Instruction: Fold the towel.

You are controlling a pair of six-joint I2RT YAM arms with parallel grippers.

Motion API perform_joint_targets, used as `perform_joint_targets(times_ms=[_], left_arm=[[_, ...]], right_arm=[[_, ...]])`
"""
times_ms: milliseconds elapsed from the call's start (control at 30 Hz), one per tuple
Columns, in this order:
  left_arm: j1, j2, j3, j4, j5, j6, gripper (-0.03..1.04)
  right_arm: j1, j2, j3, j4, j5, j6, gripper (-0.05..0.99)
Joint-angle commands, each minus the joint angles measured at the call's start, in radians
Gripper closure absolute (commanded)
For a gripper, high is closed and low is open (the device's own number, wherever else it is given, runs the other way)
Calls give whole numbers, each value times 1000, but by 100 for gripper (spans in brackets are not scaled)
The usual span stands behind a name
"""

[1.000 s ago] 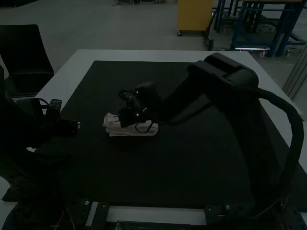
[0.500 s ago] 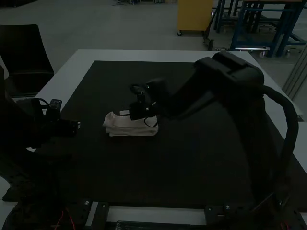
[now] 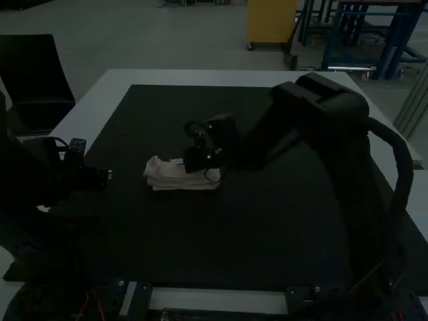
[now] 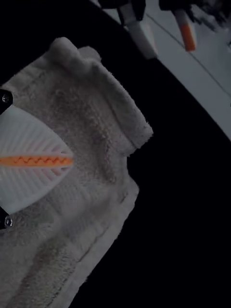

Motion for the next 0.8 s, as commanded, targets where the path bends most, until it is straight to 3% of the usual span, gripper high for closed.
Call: perform_joint_targets(times_ms=[0,367,600,767], left_arm=[[1,-17,-14,10,16,2,4],[4,-28,-11,40,22,-9,4],[1,-112,45,-10,21,-38,4],[-32,-186,149,-66,24,-131,4]], right_arm=[[1,49,-18,35,-17,-13,96],[18,161,5,105,-17,-5,96],[-30,-14,5,52,-21,35,96],[-111,-199,19,-48,-21,55,96]])
